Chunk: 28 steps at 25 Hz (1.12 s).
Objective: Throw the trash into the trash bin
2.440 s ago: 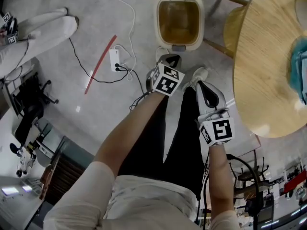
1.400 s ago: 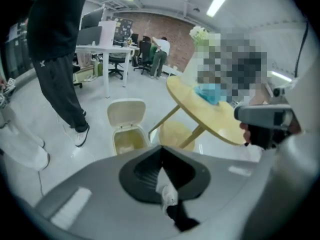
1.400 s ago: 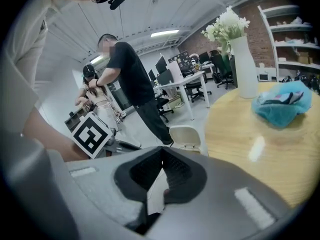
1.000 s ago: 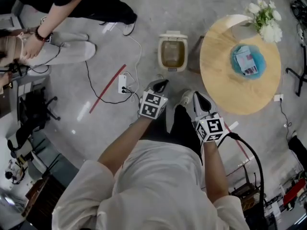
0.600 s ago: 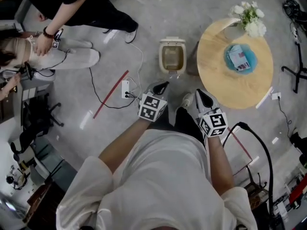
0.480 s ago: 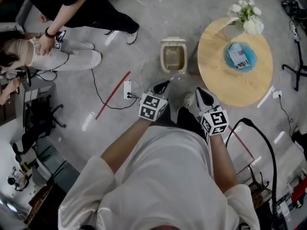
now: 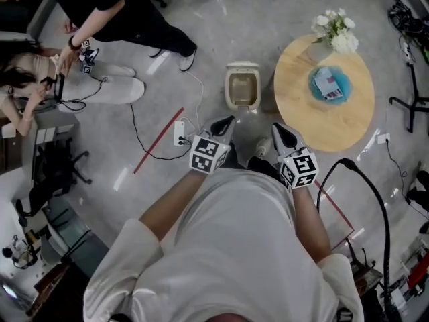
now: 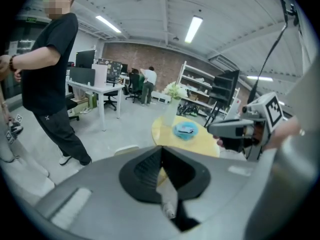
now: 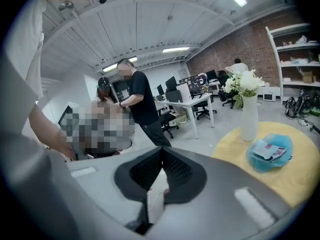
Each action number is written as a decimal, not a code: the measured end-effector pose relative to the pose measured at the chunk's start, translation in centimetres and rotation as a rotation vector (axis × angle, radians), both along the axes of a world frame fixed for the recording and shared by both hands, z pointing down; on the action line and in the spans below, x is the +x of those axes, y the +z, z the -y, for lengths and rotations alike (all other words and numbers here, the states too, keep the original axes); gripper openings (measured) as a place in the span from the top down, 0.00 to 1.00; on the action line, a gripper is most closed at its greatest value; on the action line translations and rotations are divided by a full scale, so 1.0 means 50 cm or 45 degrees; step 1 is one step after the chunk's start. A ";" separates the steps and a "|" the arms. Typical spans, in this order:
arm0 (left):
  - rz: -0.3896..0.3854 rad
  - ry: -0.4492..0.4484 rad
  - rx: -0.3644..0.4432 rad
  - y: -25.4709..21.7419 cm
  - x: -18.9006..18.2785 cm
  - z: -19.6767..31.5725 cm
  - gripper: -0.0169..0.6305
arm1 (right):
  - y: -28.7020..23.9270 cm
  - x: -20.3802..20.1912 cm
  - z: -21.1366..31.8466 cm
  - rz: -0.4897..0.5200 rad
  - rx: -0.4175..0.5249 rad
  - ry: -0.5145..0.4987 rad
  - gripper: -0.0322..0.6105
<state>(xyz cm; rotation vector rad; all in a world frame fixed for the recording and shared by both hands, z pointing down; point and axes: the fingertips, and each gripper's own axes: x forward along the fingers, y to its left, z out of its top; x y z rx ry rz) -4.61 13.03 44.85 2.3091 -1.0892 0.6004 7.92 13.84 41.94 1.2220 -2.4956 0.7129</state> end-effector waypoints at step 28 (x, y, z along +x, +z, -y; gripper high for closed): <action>-0.061 0.024 0.008 -0.039 0.000 0.018 0.97 | -0.028 -0.014 0.005 -0.016 0.020 0.042 0.95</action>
